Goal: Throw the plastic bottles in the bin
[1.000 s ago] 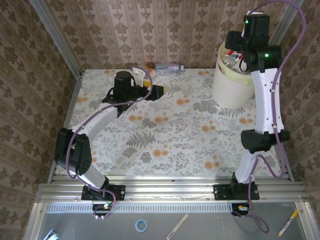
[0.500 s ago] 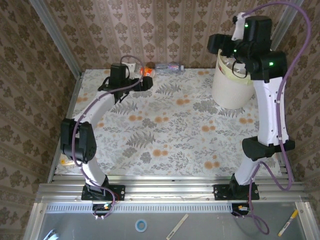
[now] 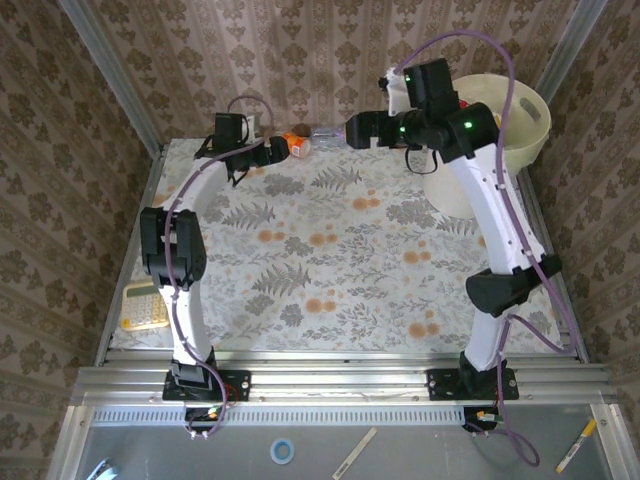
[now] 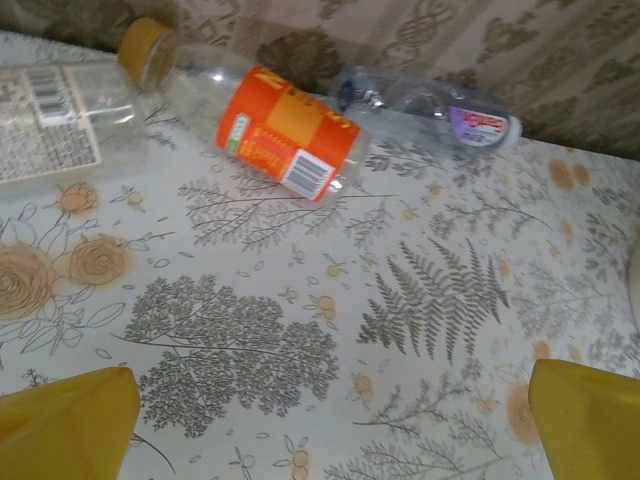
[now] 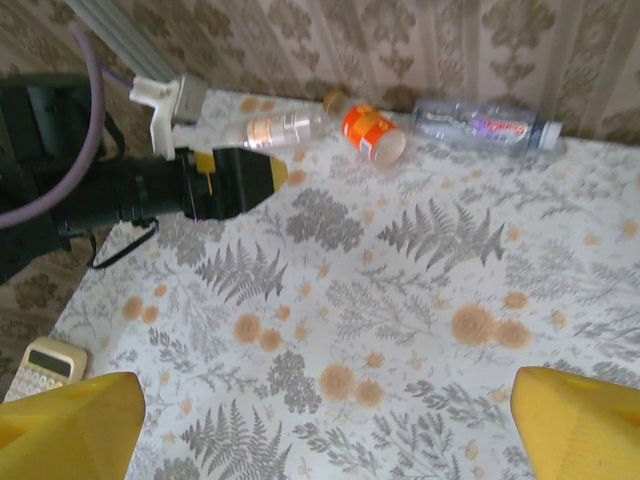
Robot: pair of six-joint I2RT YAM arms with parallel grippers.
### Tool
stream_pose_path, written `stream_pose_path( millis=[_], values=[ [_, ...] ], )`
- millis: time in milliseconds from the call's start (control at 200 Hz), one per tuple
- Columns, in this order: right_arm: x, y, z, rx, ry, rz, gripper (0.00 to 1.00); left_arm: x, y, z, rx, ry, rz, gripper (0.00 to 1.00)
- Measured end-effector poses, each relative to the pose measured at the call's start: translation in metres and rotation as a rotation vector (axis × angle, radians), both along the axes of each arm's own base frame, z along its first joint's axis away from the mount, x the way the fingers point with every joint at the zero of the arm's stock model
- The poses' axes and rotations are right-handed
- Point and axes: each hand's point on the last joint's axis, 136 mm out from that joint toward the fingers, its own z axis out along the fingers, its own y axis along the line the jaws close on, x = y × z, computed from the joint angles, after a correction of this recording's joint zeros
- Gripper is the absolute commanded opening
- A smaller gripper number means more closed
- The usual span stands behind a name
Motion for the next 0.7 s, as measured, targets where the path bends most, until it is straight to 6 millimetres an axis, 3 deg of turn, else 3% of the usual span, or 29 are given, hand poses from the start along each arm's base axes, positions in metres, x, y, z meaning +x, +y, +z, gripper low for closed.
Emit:
stream_pose_path(
  millis=[205, 380, 550, 700],
  values=[
    [0.003, 0.021, -0.025, -0.001, 0.064, 0.047, 0.98, 0.036, 0.041, -0.021, -0.002, 0.029, 0.110, 1.00],
    [-0.001, 0.029, -0.031, 0.000, 0.082, 0.071, 0.99, 0.067, 0.082, -0.017, 0.028, -0.002, 0.188, 1.00],
    [-0.005, 0.032, -0.061, -0.020, 0.164, 0.086, 0.99, 0.092, 0.119, -0.008, 0.048, -0.046, 0.249, 1.00],
    [-0.008, 0.035, -0.079, -0.028, 0.214, 0.097, 0.99, 0.114, 0.143, -0.015, 0.067, -0.066, 0.271, 1.00]
  ],
)
